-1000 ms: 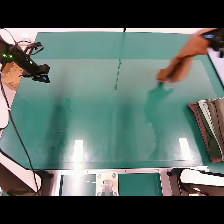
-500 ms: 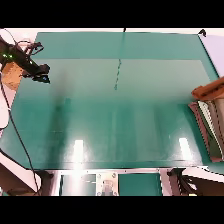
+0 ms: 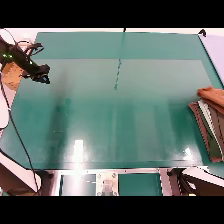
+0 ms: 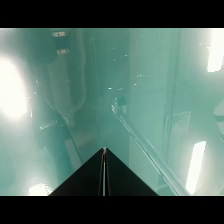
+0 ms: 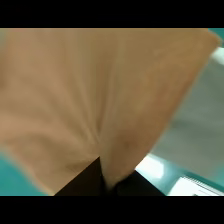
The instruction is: Fold the shirts.
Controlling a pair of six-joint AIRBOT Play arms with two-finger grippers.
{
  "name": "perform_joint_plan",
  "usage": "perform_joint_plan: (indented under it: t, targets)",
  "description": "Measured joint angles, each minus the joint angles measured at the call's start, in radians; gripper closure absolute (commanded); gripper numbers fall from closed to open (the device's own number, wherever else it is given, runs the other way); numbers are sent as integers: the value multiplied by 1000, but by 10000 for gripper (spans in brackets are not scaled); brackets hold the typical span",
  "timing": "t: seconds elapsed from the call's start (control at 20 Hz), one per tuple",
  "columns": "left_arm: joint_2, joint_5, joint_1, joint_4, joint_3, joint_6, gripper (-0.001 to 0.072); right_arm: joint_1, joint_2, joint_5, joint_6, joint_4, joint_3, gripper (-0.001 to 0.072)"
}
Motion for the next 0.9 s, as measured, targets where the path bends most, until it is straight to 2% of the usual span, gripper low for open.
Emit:
perform_joint_plan:
  t: [0.15, 0.4, 0.45, 0.5, 0.55, 0.7, 0.75, 0.8, 0.85, 0.9]
  targets:
    - [0, -2, 0, -3, 0, 1, 686, -2, 3, 33, 18, -144, -24, 693]
    - [0, -2, 0, -16, 0, 2, 686, -2, 4, 32, 42, -301, -177, 678]
    - [0, -2, 0, -18, 0, 2, 687, -2, 4, 18, 45, -322, -219, 482]
    - [0, -2, 0, -19, 0, 2, 687, -2, 4, 2, 46, -338, -258, 134]
    - [0, -2, 0, -19, 0, 2, 687, -3, 4, -3, 47, -351, -297, 99]
    - [0, -2, 0, -22, 0, 2, 687, -3, 4, -23, 49, -368, -357, 106]
    - [0, -2, 0, -24, 0, 2, 687, -1, 4, -24, 49, -365, -356, 200]
    - [0, -2, 0, -31, 0, 2, 687, 5, 4, -28, 50, -349, -341, 508]
    - [0, -2, 0, -43, 0, 2, 687, 14, 4, -35, 50, -319, -318, 694]
    - [0, -2, 0, -58, 0, 2, 688, 30, 4, -46, 51, -278, -287, 691]
